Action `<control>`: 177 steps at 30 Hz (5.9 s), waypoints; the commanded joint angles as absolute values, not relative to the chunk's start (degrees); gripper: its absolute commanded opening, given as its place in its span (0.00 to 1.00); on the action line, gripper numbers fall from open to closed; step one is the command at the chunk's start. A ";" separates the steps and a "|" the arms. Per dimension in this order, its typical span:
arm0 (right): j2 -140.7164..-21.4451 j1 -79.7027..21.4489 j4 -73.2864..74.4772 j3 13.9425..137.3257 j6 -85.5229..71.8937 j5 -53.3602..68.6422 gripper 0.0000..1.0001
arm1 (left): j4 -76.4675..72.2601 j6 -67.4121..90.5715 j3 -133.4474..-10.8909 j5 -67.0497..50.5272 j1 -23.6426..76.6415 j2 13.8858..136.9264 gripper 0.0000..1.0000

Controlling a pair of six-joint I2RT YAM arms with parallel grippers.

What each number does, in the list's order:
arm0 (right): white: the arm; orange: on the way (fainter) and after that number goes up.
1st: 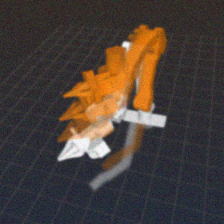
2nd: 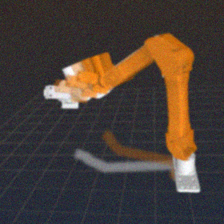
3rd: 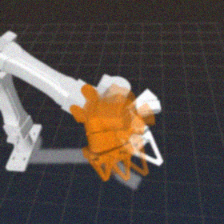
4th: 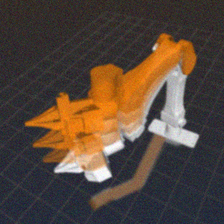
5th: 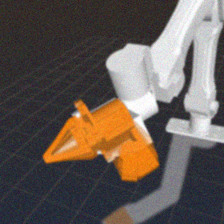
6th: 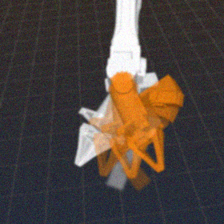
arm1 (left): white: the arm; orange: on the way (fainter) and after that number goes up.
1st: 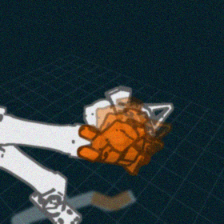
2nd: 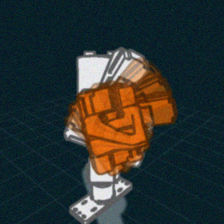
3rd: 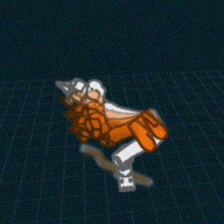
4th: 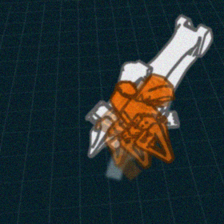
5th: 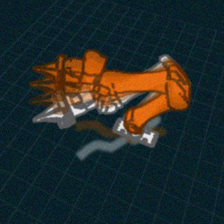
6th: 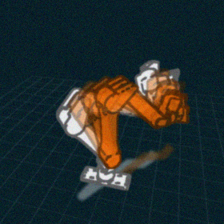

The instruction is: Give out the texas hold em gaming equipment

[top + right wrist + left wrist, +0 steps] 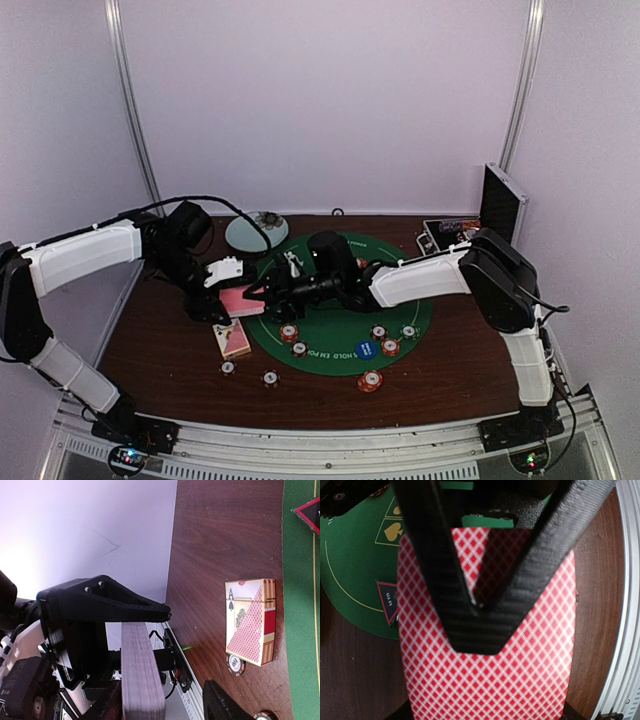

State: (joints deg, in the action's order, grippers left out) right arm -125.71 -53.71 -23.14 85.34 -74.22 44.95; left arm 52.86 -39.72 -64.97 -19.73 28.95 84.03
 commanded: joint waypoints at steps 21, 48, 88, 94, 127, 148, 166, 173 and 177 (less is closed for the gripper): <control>-126.71 -53.90 -30.34 85.62 -80.01 46.86 0.10 | 53.10 -41.60 -68.77 -23.72 30.11 85.20 0.98; -130.78 -54.76 -35.44 90.20 -84.96 48.01 0.10 | 52.77 -47.11 -67.77 -28.43 31.38 87.03 0.74; -130.79 -54.53 -39.94 87.67 -86.84 47.29 0.08 | 49.02 -45.81 -61.95 -23.05 31.99 86.40 0.91; -131.17 -54.58 -37.05 87.75 -85.47 47.11 0.08 | 47.12 -45.32 -62.22 -21.98 31.99 85.27 0.79; -131.59 -54.58 -33.92 89.01 -83.96 47.27 0.06 | 48.44 -43.88 -64.12 -22.33 32.23 88.58 0.86; -131.93 -54.49 -30.15 88.33 -82.14 46.06 0.03 | 46.54 -42.87 -64.57 -21.37 32.82 87.00 0.74; -131.33 -54.58 -33.75 86.97 -83.93 45.45 0.03 | 45.02 -40.90 -63.07 -18.11 33.84 88.08 0.71; -131.21 -54.42 -28.43 86.84 -80.71 44.75 0.02 | 45.70 -41.55 -63.34 -17.63 33.81 86.21 0.61; -130.78 -54.36 -25.36 87.01 -78.93 44.20 0.02 | 46.26 -42.16 -63.18 -16.99 33.80 86.28 0.56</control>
